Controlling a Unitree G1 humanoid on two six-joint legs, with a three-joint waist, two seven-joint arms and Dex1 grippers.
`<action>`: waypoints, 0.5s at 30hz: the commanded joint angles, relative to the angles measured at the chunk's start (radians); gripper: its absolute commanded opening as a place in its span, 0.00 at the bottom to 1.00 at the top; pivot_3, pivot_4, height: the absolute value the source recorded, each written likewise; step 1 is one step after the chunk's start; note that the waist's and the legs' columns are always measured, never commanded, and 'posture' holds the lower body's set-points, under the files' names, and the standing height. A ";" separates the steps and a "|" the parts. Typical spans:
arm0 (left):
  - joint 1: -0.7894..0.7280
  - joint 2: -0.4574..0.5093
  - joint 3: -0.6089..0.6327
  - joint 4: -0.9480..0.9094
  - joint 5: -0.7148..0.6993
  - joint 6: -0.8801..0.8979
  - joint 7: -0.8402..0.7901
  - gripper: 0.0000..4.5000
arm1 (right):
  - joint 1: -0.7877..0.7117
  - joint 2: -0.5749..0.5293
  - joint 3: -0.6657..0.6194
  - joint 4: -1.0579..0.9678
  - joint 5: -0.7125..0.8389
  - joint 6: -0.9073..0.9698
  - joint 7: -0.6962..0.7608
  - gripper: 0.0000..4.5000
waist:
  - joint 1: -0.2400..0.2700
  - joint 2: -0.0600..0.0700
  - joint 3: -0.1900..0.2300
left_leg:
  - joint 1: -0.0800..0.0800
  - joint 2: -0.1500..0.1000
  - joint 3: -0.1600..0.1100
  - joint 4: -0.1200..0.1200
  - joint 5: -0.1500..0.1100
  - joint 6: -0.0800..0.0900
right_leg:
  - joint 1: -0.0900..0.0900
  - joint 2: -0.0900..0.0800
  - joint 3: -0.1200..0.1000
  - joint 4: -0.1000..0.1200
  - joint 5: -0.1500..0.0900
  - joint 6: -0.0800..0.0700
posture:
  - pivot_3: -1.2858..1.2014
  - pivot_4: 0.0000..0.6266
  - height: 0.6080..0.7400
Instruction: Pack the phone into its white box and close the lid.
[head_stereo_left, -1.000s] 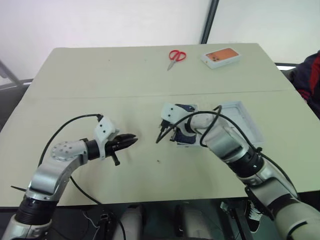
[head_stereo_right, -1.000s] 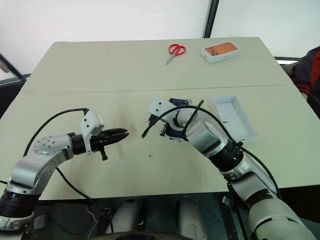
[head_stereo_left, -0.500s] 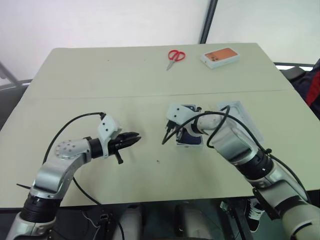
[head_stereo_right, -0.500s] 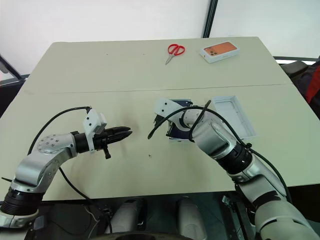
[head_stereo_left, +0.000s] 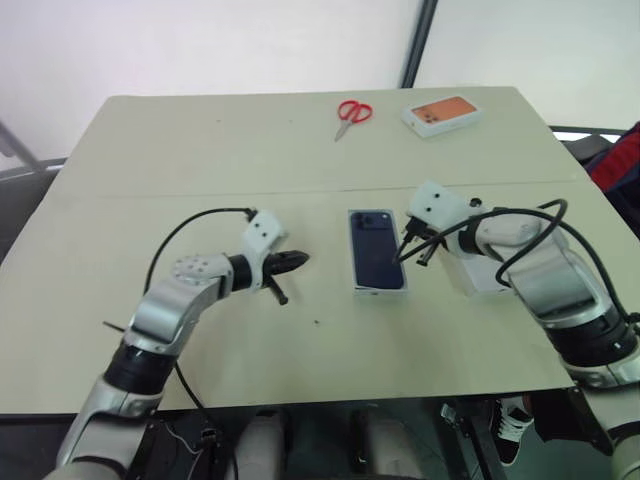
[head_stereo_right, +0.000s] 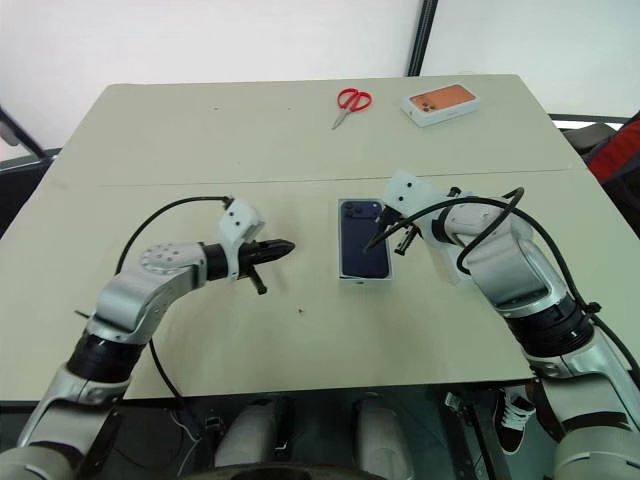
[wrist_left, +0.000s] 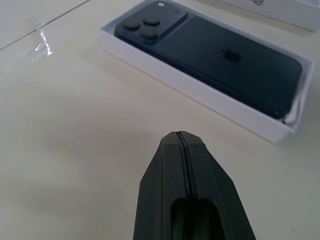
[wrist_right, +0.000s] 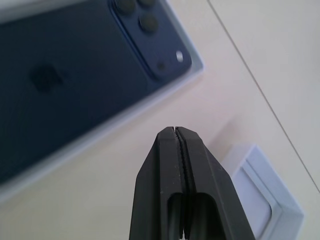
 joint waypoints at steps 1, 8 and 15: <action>-0.090 -0.046 -0.055 0.097 0.045 0.023 -0.010 0.00 | 0.014 -0.007 0.006 0.020 -0.040 -0.049 -0.023 0.00 | 0.002 0.000 0.000 | 0.000 0.000 0.000 0.000 0.000 0.000 | 0.000 0.000 0.000 0.000 0.000 0.000 | 0.52 0.24 1.00; -0.190 -0.096 -0.153 0.235 0.122 0.047 -0.052 0.00 | 0.034 0.053 0.017 0.046 -0.049 -0.087 -0.037 0.00 | 0.005 0.000 0.000 | -0.001 0.000 0.000 0.001 0.000 0.000 | 0.000 0.000 0.000 0.000 0.000 0.000 | 0.52 0.24 1.00; -0.183 -0.132 -0.174 0.208 0.125 0.066 -0.095 0.00 | 0.068 0.087 0.054 0.028 -0.047 -0.131 0.002 0.00 | 0.007 0.000 0.000 | -0.001 0.000 -0.001 0.002 0.000 0.000 | 0.001 -0.001 0.000 0.000 0.000 0.000 | 0.52 0.24 1.00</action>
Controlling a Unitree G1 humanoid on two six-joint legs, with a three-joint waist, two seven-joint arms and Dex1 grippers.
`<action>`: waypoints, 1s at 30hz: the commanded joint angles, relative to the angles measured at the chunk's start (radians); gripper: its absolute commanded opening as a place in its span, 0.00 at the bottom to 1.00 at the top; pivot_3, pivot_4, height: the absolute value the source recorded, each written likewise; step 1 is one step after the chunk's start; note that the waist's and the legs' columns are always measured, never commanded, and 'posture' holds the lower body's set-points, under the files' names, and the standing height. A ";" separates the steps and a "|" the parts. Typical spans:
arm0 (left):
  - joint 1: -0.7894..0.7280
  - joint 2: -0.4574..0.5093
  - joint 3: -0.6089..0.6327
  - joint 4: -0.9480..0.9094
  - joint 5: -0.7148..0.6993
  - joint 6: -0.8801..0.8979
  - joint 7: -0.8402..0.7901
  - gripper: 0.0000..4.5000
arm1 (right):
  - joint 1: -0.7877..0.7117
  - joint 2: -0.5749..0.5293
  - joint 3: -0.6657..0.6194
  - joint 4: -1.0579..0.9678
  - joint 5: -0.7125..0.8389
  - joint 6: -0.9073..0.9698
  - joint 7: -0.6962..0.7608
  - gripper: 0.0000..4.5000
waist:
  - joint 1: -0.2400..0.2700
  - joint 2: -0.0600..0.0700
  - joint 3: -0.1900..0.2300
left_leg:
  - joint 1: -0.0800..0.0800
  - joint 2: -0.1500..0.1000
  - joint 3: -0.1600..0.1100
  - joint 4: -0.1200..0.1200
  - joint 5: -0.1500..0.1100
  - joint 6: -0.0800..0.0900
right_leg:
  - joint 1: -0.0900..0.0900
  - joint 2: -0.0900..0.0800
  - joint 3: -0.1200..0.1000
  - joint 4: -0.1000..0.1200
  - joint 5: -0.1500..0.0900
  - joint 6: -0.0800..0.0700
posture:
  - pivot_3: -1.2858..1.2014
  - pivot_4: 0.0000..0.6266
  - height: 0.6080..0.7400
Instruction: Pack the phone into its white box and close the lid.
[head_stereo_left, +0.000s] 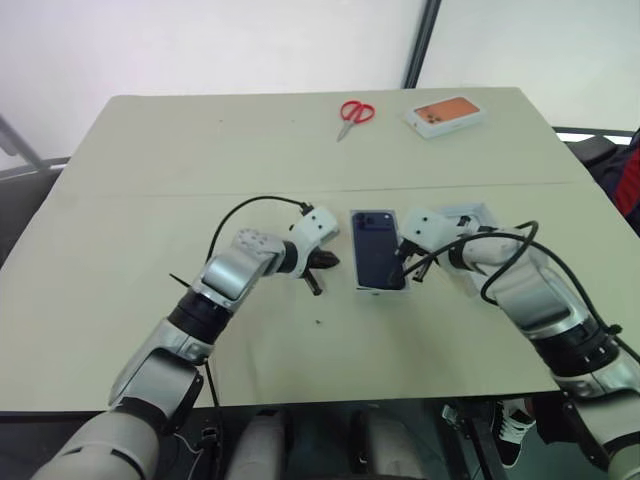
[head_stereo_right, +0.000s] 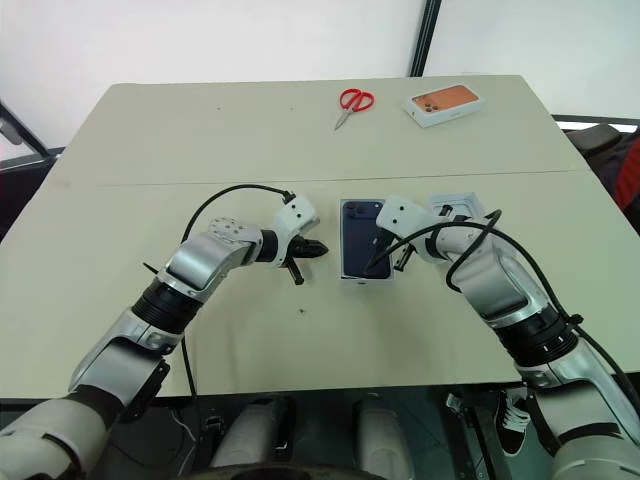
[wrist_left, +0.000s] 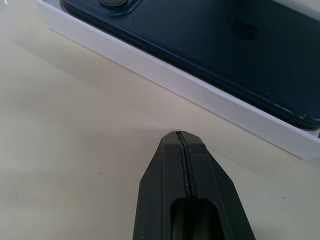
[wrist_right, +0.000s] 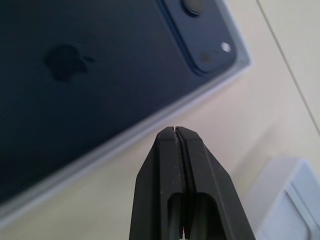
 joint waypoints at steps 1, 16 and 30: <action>0.000 -0.027 -0.026 -0.025 0.005 0.019 -0.023 0.00 | 0.010 0.001 0.018 -0.037 -0.009 -0.033 0.025 0.00 | -0.001 0.000 0.000 | 0.000 0.000 0.000 0.000 0.000 0.000 | 0.000 0.000 0.000 0.000 0.000 0.000 | 0.52 0.24 1.00; 0.023 -0.073 -0.064 -0.127 -0.025 0.047 -0.118 0.00 | 0.111 -0.097 -0.032 -0.181 0.014 -0.026 0.127 0.00 | 0.002 0.000 0.000 | 0.000 0.000 0.000 0.000 0.000 0.000 | 0.001 -0.001 0.000 0.000 0.000 0.000 | 0.52 0.24 1.00; 0.001 -0.119 -0.107 -0.097 -0.003 0.032 -0.161 0.00 | 0.234 -0.196 -0.114 -0.285 0.026 0.009 0.168 0.00 | 0.001 0.000 0.000 | 0.000 0.000 0.000 0.001 0.000 0.000 | 0.001 -0.001 0.000 0.000 0.000 0.001 | 0.52 0.24 1.00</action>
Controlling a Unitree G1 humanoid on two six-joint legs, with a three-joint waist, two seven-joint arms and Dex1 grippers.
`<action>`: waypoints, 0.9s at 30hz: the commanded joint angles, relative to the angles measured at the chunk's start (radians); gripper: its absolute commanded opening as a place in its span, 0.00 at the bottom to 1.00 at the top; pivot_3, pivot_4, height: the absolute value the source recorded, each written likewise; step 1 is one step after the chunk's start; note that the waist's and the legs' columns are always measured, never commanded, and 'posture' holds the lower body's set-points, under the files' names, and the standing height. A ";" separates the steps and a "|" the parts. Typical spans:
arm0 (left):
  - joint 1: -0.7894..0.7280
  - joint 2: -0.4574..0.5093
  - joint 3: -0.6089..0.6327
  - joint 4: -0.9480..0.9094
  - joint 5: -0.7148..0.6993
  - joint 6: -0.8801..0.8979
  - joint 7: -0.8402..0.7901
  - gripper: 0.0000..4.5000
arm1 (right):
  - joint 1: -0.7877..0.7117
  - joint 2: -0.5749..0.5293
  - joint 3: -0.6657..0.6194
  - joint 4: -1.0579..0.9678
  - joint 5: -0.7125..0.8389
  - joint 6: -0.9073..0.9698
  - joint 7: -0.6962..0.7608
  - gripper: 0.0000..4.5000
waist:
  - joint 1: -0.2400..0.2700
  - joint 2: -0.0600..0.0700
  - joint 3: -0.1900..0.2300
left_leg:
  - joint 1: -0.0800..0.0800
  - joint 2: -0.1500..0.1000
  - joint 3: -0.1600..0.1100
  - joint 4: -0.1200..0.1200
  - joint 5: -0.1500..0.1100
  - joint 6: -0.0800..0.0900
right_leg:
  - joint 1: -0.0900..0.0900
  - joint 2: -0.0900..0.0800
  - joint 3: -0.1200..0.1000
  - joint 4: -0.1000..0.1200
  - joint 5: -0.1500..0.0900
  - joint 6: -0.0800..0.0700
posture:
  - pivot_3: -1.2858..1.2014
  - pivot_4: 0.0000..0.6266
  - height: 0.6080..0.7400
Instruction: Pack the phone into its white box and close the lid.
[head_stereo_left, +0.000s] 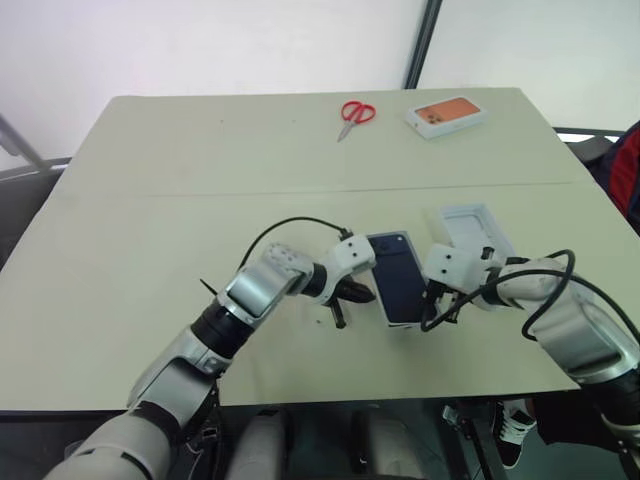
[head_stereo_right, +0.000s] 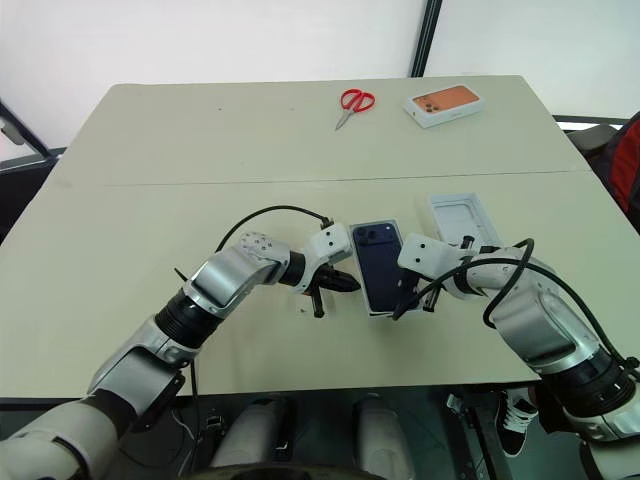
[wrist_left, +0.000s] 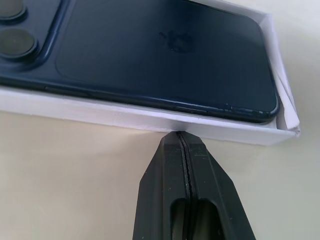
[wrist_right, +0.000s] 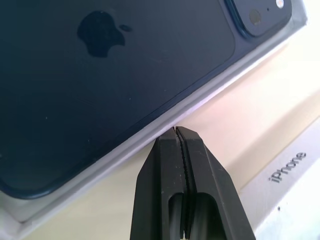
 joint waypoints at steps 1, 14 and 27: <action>-0.024 -0.023 0.000 -0.010 -0.005 -0.027 -0.009 0.00 | 0.010 -0.014 -0.022 -0.066 0.021 -0.006 0.016 0.00 | 0.000 0.000 0.000 | 0.000 0.000 0.000 0.000 0.000 0.000 | 0.000 0.000 0.000 0.000 0.000 0.000 | 0.52 0.24 1.00; -0.043 -0.027 0.044 0.053 0.005 -0.046 0.025 0.00 | 0.016 -0.029 -0.027 -0.058 0.026 -0.012 0.027 0.00 | -0.001 0.000 0.000 | 0.000 0.000 0.000 0.001 0.000 0.000 | 0.001 0.000 0.000 0.000 0.000 0.000 | 0.52 0.24 1.00; -0.044 -0.038 0.077 0.085 0.009 -0.056 0.067 0.00 | -0.033 -0.046 -0.071 -0.023 0.051 0.009 0.054 0.06 | -0.001 0.000 0.000 | 0.000 0.000 0.000 0.001 0.000 0.000 | 0.001 0.000 0.000 0.001 0.000 0.000 | 0.52 0.24 1.00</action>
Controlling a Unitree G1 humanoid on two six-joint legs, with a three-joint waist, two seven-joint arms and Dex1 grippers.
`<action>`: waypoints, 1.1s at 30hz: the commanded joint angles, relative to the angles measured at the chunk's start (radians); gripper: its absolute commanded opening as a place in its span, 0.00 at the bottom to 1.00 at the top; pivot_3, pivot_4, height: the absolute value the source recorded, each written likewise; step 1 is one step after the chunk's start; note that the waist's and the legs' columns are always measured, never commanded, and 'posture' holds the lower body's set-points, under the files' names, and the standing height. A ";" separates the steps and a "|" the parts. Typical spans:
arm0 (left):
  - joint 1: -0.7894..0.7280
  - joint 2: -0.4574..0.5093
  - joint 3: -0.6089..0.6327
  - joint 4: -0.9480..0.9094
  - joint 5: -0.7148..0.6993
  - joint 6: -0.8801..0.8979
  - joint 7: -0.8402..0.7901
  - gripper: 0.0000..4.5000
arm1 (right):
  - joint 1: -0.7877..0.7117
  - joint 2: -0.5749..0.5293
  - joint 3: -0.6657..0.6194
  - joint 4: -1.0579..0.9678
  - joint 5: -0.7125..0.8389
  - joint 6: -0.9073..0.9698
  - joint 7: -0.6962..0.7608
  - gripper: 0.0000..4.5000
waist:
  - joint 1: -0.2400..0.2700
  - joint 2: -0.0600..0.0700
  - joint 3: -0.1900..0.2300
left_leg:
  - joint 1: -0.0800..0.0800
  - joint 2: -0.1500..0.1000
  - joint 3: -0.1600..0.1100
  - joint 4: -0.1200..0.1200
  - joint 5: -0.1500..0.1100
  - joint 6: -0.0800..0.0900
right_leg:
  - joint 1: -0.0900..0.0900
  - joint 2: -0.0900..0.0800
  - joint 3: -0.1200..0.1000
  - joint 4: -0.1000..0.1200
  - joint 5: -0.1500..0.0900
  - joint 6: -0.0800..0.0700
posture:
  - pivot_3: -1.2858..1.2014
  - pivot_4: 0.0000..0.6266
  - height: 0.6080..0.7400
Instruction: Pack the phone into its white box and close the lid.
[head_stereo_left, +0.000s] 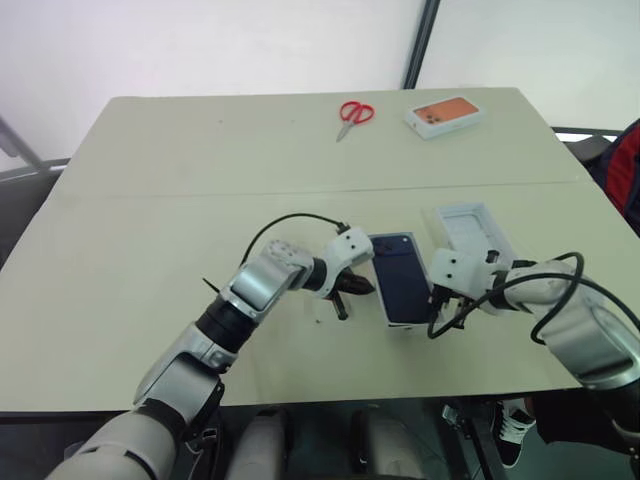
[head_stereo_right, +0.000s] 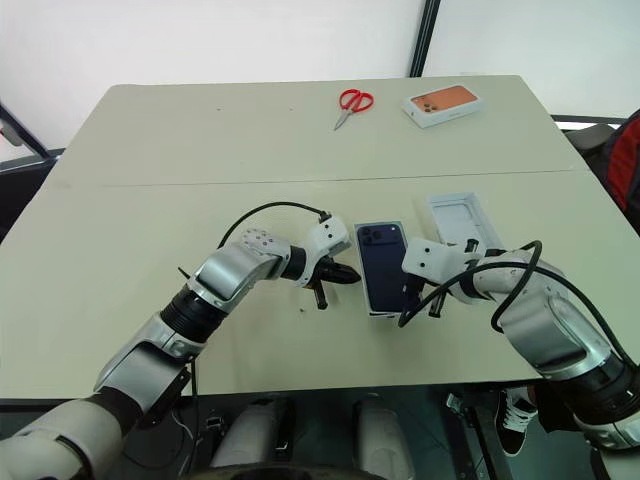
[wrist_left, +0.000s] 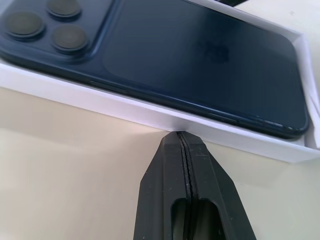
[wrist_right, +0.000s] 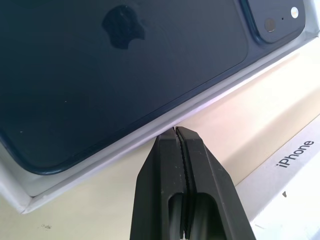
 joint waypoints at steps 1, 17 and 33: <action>-0.026 -0.020 0.029 0.009 0.007 -0.024 0.023 0.00 | -0.046 -0.026 -0.066 -0.003 0.036 0.009 0.021 0.12 | 0.000 0.000 0.000 | 0.000 0.000 0.000 0.000 0.000 0.000 | 0.000 0.000 0.000 0.000 0.000 0.000 | 0.52 0.24 1.00; 0.206 0.174 0.172 -0.267 -0.051 -0.356 -0.096 0.00 | -0.306 0.169 -0.176 0.271 0.159 0.547 -0.159 0.63 | -0.002 0.003 -0.002 | 0.000 0.002 0.001 -0.002 0.001 -0.002 | -0.002 0.000 0.002 0.000 0.000 0.000 | 0.52 0.24 1.00; 0.444 0.285 0.397 -0.363 -0.210 -0.496 -0.136 0.00 | -0.404 0.269 -0.298 0.299 0.280 0.780 -0.335 0.01 | -0.002 0.003 -0.002 | 0.000 0.001 0.001 -0.001 0.000 0.000 | -0.001 0.000 0.001 0.000 0.000 0.000 | 0.52 0.24 1.00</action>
